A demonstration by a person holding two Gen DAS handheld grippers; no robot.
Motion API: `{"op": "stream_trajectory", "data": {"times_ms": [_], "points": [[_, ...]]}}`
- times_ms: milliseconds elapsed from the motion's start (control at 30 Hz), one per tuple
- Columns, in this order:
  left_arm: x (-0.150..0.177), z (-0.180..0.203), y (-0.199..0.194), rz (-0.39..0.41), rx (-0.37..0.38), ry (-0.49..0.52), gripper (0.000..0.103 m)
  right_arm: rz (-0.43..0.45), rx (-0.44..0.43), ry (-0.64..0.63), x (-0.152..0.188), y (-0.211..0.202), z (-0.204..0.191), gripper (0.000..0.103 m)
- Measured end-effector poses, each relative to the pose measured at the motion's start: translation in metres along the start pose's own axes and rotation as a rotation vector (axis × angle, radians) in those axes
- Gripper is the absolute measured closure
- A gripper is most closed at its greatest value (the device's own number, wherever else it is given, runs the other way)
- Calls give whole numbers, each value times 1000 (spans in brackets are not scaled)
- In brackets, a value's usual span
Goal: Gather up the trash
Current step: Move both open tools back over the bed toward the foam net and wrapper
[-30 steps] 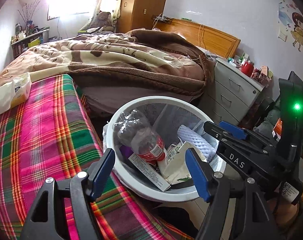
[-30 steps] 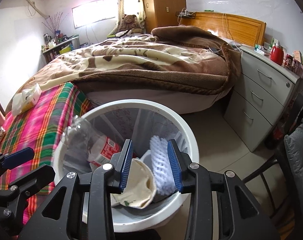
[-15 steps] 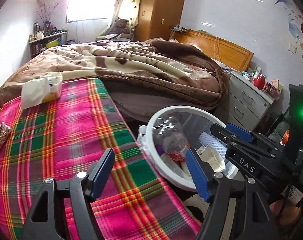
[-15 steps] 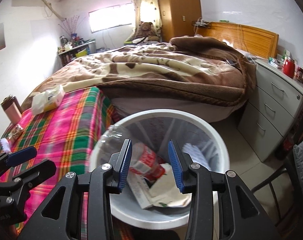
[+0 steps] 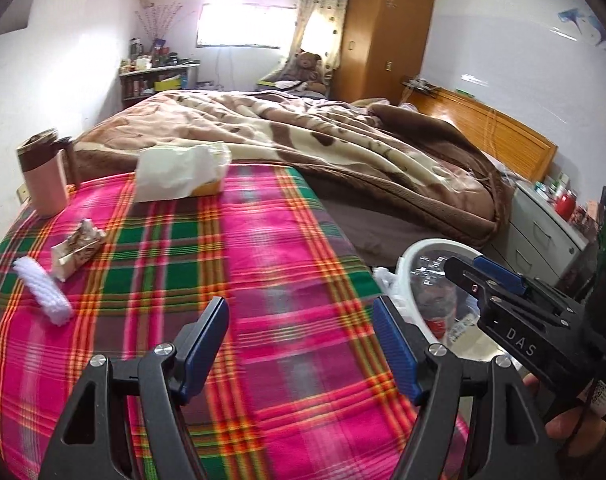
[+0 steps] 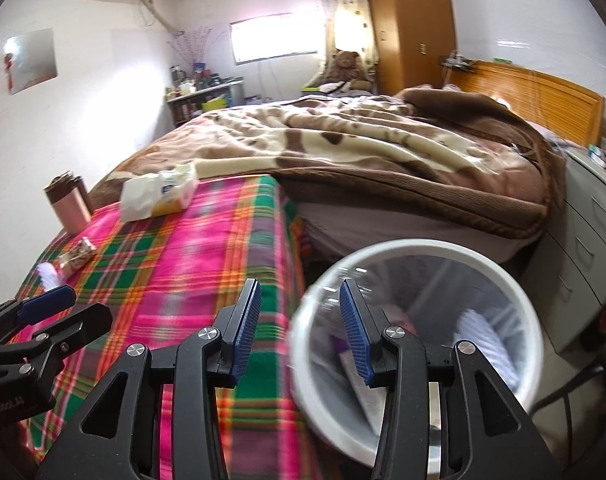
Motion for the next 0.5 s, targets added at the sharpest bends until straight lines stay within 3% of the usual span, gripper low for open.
{"op": "stream_trajectory", "data": {"times_ms": [133, 500], "points": [[-5, -29, -1, 10, -48, -43, 27, 0, -36, -25, -6, 9, -18, 53], [-18, -119, -2, 33, -206, -189, 25, -5, -120, -82, -26, 35, -63, 52]]}}
Point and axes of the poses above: each gripper's, at about its wrist camera, not at the fingertips, and y roughly the way its jaws point, z to its right, x to its underside, the point moved 5 cm from there along y, roughly the way its jaws point, and after that the axes turned 13 degrees about -y, right-handed, at the moved point
